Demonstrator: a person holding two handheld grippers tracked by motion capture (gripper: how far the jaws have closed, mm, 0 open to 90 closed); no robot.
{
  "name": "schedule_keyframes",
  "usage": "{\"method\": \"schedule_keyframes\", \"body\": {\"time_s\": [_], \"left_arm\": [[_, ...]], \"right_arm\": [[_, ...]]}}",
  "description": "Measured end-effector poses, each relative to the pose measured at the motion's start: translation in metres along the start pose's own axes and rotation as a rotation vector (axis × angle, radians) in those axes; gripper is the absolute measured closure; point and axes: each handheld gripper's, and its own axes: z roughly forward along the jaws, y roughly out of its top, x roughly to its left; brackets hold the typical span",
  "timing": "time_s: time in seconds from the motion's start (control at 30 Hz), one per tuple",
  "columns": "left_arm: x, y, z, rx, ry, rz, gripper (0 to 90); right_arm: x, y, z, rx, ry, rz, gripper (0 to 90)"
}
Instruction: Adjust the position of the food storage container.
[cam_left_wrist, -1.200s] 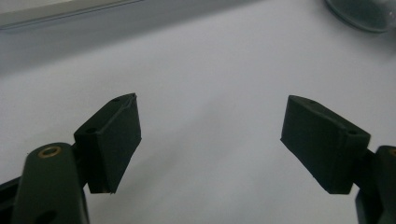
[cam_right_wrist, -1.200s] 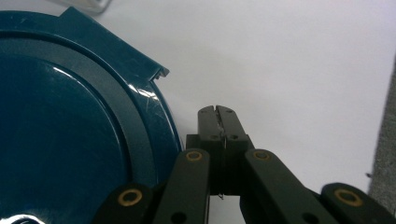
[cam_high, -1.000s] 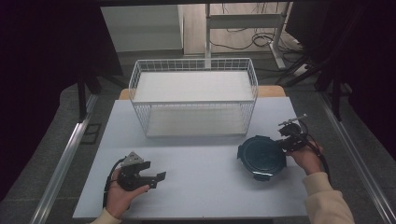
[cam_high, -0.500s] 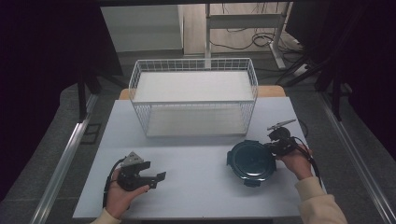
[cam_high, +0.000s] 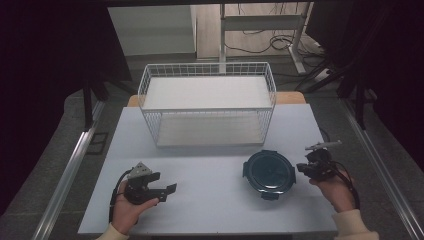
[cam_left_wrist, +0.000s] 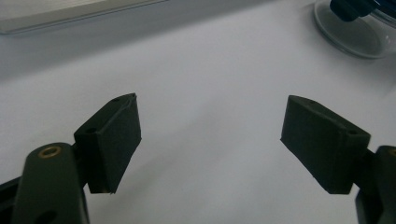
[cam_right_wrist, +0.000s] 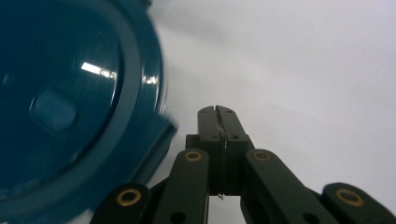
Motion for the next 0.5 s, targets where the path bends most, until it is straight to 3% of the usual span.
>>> {"method": "schedule_keyframes", "body": {"time_s": [0.2,0.3,0.5], "left_arm": [[-0.001,0.000,-0.001,-0.002,0.000,0.002,19.6],[-0.001,0.000,0.000,0.000,0.001,0.000,19.6],[-0.002,0.001,0.002,0.003,0.000,0.003,19.6]], "right_arm": [[0.009,-0.011,-0.001,0.028,0.032,0.019,90.0],[0.017,-0.013,0.005,0.057,-0.002,-0.004,90.0],[0.018,-0.012,0.005,0.054,-0.008,0.004,90.0]]}}
